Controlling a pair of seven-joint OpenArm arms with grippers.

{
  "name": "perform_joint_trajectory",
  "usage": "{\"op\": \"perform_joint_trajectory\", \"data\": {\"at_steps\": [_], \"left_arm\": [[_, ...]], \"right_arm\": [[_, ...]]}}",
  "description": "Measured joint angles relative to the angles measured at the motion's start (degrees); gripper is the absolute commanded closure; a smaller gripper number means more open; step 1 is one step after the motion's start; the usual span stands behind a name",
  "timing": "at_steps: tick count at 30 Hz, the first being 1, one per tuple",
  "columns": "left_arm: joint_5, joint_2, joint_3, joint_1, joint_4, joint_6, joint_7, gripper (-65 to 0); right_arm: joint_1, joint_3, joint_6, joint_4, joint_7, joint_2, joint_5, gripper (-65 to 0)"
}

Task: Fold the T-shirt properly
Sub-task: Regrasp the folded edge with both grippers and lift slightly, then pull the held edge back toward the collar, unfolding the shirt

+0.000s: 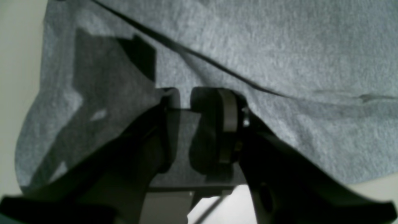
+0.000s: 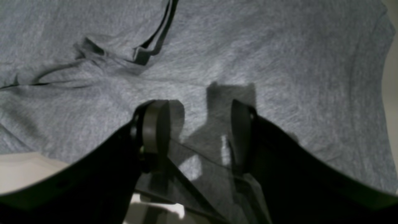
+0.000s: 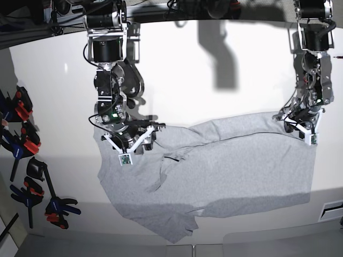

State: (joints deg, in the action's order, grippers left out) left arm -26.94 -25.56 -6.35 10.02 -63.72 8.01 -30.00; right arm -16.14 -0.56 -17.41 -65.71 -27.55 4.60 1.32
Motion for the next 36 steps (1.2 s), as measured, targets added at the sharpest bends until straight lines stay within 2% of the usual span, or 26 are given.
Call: {"op": "perform_joint_trajectory", "data": {"at_steps": [7,12,16,22,26,28,36], "left_arm": [[-0.3,0.0,0.0,0.0,0.0,0.0,0.0,-18.1],[-1.6,0.0,0.0,0.0,0.0,0.0,0.0,-18.1],[-1.6,0.0,0.0,-0.2,0.0,0.0,4.2,-18.1],[-1.5,0.1,0.0,-0.5,0.0,0.0,4.8,-18.1],[2.0,0.1,0.0,-1.6,0.0,0.0,4.7,-18.1],[3.5,0.2,0.0,-2.6,0.0,0.1,5.9,-18.1],[9.9,0.0,-0.1,-4.9,-0.2,0.4,7.4,-18.1]], "right_arm": [[0.0,0.0,0.0,0.0,0.1,0.0,0.0,-29.5],[0.0,0.0,0.0,0.0,2.2,0.0,0.0,-29.5],[0.0,0.0,0.0,0.0,2.6,0.0,0.0,-29.5],[0.1,0.0,0.0,0.0,1.3,0.0,-0.6,-29.5],[0.0,0.0,0.0,0.7,-0.5,0.2,-3.1,-29.5],[0.0,0.0,0.0,1.0,-3.7,1.0,-2.8,-29.5],[0.5,0.0,0.0,1.1,-4.9,8.7,-2.3,-29.5]]}}
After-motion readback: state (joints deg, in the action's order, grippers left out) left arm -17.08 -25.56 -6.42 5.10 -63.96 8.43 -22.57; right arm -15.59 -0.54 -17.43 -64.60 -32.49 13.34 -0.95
